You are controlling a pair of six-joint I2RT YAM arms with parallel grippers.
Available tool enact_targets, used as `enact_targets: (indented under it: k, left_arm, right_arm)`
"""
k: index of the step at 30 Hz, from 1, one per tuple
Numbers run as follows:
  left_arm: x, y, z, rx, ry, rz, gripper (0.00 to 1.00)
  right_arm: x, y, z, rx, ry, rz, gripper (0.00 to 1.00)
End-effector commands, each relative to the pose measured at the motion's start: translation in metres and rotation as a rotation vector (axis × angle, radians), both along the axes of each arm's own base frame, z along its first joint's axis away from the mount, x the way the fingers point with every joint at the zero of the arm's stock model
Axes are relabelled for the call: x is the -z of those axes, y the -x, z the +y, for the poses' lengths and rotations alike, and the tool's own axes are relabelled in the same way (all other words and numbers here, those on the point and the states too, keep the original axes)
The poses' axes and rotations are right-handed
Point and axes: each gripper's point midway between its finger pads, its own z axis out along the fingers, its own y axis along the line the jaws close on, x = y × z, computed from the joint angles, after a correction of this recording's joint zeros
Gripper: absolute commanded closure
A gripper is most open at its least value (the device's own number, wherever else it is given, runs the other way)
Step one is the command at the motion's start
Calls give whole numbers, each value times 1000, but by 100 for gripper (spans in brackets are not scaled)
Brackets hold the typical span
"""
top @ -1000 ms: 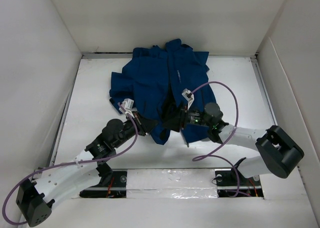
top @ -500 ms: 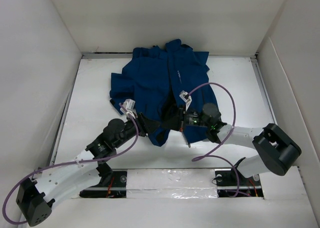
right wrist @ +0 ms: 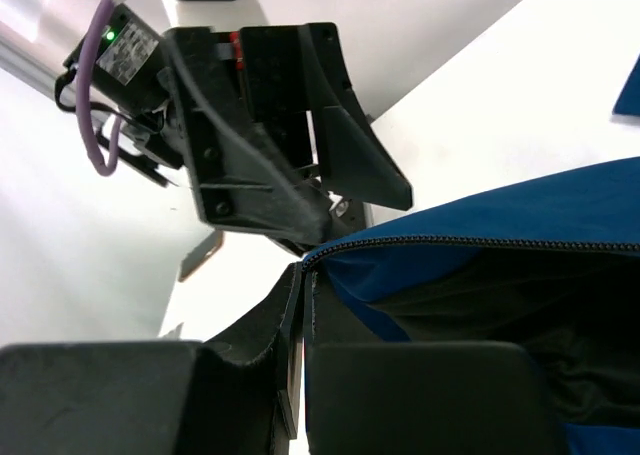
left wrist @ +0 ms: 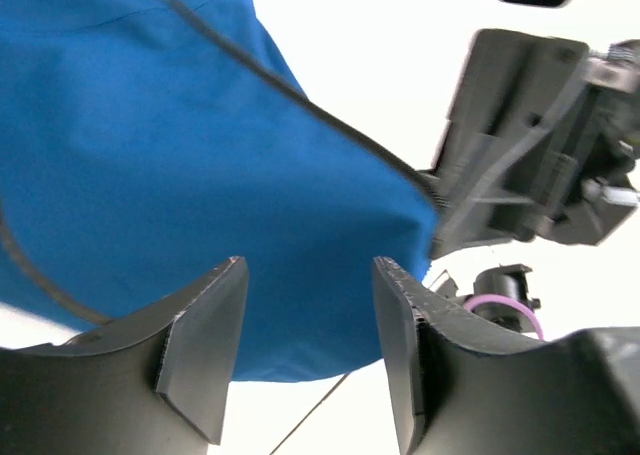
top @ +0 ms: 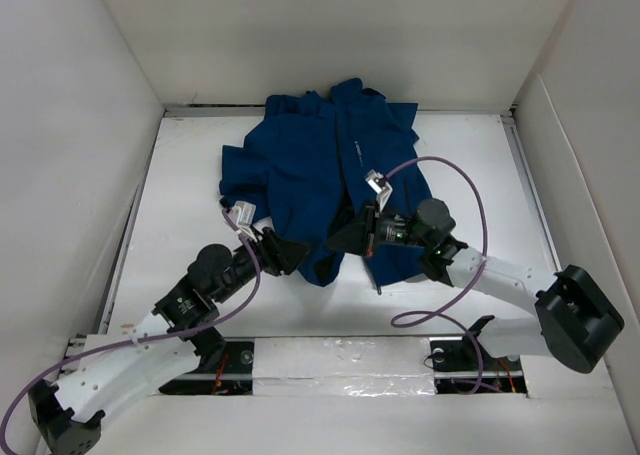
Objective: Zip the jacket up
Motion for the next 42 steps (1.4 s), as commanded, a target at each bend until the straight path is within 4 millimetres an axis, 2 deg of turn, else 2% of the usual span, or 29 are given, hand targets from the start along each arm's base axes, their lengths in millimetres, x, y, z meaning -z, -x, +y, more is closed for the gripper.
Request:
enact_targets:
  k: [1,5,13,15,21,29,42]
  left_arm:
    - [-30,8,-6,69,66,-124,48]
    - [-26,12,-9,104,62,-161,48]
    - [-22,19,-16,165,74,-208,51]
    - [-19,18,-18,174,66,-210,51]
    - [-28,18,-23,194,86,-246,51]
    - [-25,19,-29,220,95,-248,53]
    - [-41,28,-19,210,160,-291,54]
  right_arm:
    - [-21,4,7,-71,-22,66,100]
    - [-32,4,6,-114,-61,128,100]
    - [-33,1,3,-167,-82,268,100]
    - [-40,3,3,-196,-122,301,100]
    - [-35,3,4,-230,-153,370,100]
    - [-30,-2,6,-223,-154,397,100]
    - [-17,-7,9,-216,-166,421,100]
